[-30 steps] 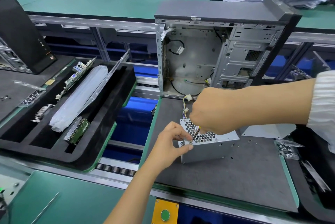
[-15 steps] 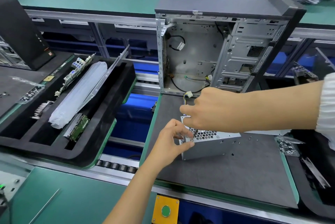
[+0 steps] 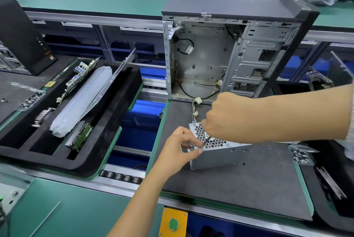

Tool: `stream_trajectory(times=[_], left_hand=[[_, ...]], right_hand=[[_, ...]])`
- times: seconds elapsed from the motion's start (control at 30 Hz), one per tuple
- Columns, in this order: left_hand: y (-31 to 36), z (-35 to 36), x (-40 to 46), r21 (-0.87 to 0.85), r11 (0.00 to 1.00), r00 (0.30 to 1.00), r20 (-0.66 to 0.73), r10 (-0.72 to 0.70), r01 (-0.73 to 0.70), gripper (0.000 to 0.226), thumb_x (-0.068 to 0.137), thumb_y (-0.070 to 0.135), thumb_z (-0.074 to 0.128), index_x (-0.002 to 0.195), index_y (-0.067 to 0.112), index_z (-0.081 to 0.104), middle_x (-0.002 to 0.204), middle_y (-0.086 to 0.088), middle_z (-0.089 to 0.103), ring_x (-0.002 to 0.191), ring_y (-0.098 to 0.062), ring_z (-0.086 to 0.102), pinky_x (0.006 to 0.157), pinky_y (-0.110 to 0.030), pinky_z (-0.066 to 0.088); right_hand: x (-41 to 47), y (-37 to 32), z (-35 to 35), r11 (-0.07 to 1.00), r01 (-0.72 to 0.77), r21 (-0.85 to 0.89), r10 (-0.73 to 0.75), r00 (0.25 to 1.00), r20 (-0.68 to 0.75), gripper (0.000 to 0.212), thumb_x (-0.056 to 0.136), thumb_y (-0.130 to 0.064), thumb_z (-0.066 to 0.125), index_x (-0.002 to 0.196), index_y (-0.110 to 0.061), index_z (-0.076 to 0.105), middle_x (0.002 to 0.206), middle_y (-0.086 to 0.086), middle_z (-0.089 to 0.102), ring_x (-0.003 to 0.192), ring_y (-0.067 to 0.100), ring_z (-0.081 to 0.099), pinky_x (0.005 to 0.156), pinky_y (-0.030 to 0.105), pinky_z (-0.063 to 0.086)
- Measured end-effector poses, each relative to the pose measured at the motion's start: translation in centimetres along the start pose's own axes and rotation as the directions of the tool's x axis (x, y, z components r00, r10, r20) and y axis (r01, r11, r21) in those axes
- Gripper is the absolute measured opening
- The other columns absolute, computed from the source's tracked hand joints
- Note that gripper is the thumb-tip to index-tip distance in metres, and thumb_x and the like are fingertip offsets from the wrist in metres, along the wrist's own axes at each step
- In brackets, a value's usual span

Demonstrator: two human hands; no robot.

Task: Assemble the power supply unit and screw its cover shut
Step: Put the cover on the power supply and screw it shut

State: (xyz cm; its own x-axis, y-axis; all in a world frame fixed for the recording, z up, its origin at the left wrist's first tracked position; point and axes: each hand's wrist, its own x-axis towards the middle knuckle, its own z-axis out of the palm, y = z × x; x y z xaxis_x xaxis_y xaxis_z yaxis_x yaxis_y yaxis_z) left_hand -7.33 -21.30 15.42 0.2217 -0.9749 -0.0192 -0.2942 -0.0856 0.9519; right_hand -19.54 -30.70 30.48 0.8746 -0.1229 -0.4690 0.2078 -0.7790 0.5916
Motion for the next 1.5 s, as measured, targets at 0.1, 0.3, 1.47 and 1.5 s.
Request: stream_trajectory(times=[0.1,0.3,1.47,1.5], left_hand=[[0.3,0.0,0.1,0.047,0.999,1.0,-0.016,-0.012,0.012,0.013,0.08,0.012,0.079,0.082,0.024,0.075,0.1,0.007,0.054,0.085,-0.001,0.059,0.082,-0.016,0.049],[0.9,-0.3,0.5,0.046,0.996,0.997,0.011,-0.08,0.079,0.017,0.078,0.01,0.081,0.076,0.026,0.075,0.102,0.007,0.056,0.085,-0.016,0.064,0.077,-0.022,0.054],[1.2,2.5,-0.8,0.149,0.983,0.955,-0.292,-0.061,0.108,0.015,0.079,0.013,0.08,0.072,0.022,0.071,0.088,0.009,0.058,0.083,-0.003,0.058,0.067,-0.012,0.046],[1.1,2.5,-0.8,0.158,0.982,0.953,-0.298,-0.056,0.107,0.014,0.08,0.013,0.08,0.072,0.022,0.071,0.088,0.009,0.058,0.083,-0.002,0.058,0.067,-0.011,0.045]], right_hand=[[-0.2,-0.1,-0.1,0.997,-0.002,0.074,0.006,0.999,-0.051,0.02,0.077,-0.002,0.046,0.089,-0.013,0.036,0.065,0.001,0.04,0.049,0.019,0.036,0.043,0.026,0.015],[0.0,-0.2,0.3,0.996,-0.019,0.086,0.033,0.986,-0.162,0.024,0.082,-0.005,0.049,0.098,-0.018,0.04,0.08,0.001,0.046,0.064,0.024,0.048,0.043,0.026,0.015],[-1.7,0.9,4.0,0.845,-0.331,0.421,0.374,0.927,-0.022,0.021,0.093,-0.041,0.049,0.107,-0.026,0.043,0.097,-0.004,0.055,0.086,0.025,0.06,0.051,0.028,0.028],[-1.9,0.6,4.5,0.8,-0.35,0.488,0.405,0.914,-0.009,0.027,0.093,-0.049,0.044,0.109,-0.026,0.044,0.101,-0.004,0.056,0.092,0.024,0.06,0.057,0.029,0.034]])
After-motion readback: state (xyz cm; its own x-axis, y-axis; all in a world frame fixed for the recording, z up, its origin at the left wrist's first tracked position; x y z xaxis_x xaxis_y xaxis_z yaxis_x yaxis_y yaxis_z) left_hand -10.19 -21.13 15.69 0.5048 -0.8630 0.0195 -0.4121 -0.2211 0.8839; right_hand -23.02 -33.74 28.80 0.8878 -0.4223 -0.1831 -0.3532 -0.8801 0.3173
